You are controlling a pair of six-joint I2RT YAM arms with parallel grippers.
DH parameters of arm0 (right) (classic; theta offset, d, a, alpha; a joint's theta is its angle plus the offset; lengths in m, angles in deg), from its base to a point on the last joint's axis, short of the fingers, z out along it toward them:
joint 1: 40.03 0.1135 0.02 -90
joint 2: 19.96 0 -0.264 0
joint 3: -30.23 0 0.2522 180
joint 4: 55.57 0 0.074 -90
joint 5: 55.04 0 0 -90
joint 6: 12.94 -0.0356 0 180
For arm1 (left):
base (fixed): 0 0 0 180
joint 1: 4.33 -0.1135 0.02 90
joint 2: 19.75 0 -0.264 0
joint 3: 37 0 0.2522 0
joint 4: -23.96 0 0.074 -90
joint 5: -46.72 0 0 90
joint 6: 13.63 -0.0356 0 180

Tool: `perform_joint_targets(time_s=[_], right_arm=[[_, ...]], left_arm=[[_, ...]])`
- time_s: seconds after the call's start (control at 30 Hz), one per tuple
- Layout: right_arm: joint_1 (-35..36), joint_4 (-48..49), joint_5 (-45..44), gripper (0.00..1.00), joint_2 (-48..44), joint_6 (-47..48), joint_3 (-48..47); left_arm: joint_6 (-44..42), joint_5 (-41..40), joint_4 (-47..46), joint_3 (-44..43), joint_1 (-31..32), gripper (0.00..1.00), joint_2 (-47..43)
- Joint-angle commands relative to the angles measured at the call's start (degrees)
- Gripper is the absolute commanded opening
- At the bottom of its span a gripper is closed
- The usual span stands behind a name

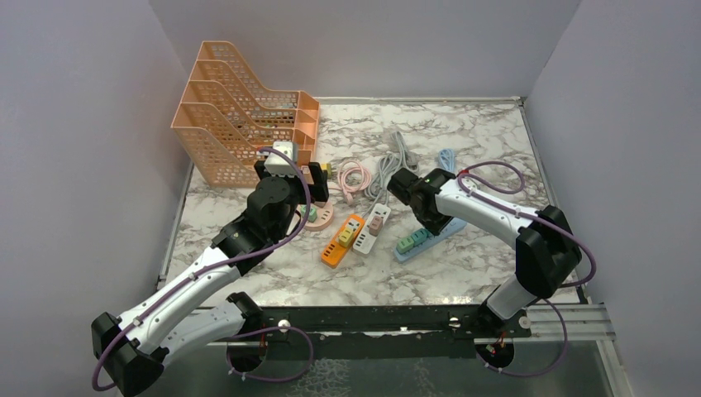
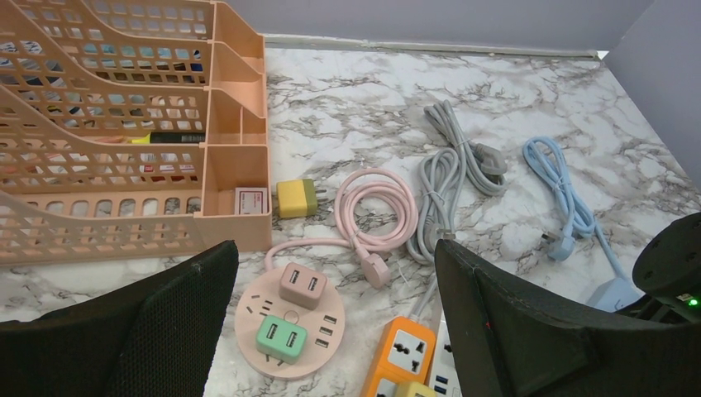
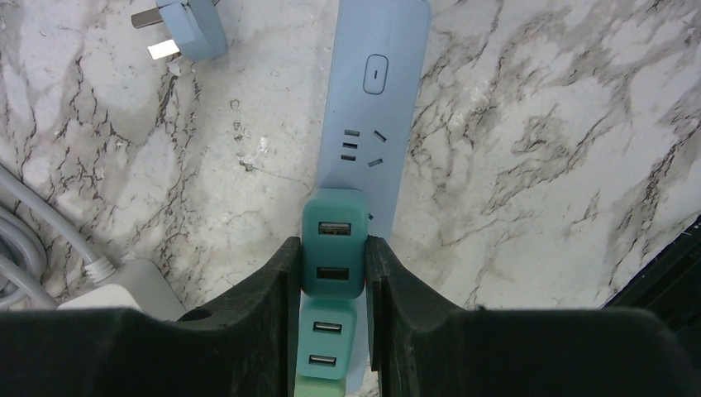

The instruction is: Insert the plug

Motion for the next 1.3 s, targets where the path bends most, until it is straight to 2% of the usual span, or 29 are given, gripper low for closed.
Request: perform_joint_targets(time_s=[0.0, 0.37, 0.7, 0.8, 0.97, 1.27], right_arm=[[0.3, 4.4, 2.2, 0.01, 1.5, 0.3, 2.8], [0.3, 7.3, 5.8, 0.01, 6.9, 1.2, 4.8], [1.5, 10.7, 7.9, 0.01, 8.1, 4.1, 7.1], [2.4, 11.0, 7.9, 0.12, 7.2, 3.2, 7.7], [3.1, 11.0, 8.4, 0.22, 4.5, 0.7, 8.1], [3.2, 13.0, 11.1, 0.24, -2.1, -3.1, 10.6]], left_arm=[[0.1, -1.7, -0.8, 0.8, -0.3, 0.91, -1.1], [-0.2, -2.4, -0.9, 0.9, -0.2, 0.91, -1.2], [-0.6, -3.3, -0.9, 1.0, -0.3, 0.91, -1.2], [-0.6, -3.3, -1.0, 1.0, -0.3, 0.91, -1.0], [-0.9, -3.5, -1.1, 0.8, -0.3, 0.91, -0.6], [-1.1, -3.3, -1.1, 0.7, -0.3, 0.91, 0.1]])
